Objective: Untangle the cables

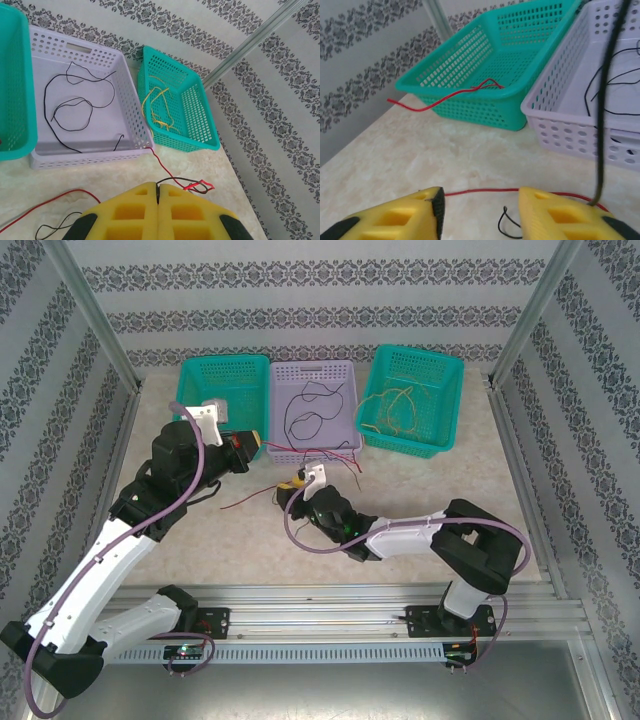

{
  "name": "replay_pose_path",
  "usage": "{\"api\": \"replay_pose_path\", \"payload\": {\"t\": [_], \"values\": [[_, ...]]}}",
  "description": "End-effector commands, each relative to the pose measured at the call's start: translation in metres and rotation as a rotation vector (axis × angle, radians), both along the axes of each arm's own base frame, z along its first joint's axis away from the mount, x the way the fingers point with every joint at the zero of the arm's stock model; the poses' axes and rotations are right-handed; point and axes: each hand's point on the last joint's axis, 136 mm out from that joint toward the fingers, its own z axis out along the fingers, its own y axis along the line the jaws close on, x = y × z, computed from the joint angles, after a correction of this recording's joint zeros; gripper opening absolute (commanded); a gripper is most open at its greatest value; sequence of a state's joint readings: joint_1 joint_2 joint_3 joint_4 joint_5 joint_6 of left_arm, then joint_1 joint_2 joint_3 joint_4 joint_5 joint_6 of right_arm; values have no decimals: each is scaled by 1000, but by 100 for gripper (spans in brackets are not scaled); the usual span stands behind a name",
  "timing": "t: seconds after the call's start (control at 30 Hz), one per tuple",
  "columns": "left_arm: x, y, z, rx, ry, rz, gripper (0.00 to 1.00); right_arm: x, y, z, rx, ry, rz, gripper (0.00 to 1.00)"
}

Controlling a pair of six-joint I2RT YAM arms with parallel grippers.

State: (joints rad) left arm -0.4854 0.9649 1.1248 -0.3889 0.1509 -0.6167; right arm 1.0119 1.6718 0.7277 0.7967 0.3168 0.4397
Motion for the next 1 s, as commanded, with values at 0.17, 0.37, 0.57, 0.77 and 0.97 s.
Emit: {"api": "replay_pose_path", "payload": {"t": [0.17, 0.37, 0.57, 0.77, 0.97], "values": [[-7, 7, 21, 2, -79, 21, 0, 6, -15, 16, 14, -70, -70, 0], [-9, 29, 32, 130, -123, 90, 0, -15, -47, 12, -8, -38, -63, 0], [-10, 26, 33, 113, -124, 77, 0, -31, -69, 21, 4, -49, -18, 0], [-5, 9, 32, 33, -104, 25, 0, -33, -30, 31, 29, -36, 130, 36], [-4, 0, 32, 4, -88, -12, 0, -10, -13, 29, 24, -69, 83, 46]]}}
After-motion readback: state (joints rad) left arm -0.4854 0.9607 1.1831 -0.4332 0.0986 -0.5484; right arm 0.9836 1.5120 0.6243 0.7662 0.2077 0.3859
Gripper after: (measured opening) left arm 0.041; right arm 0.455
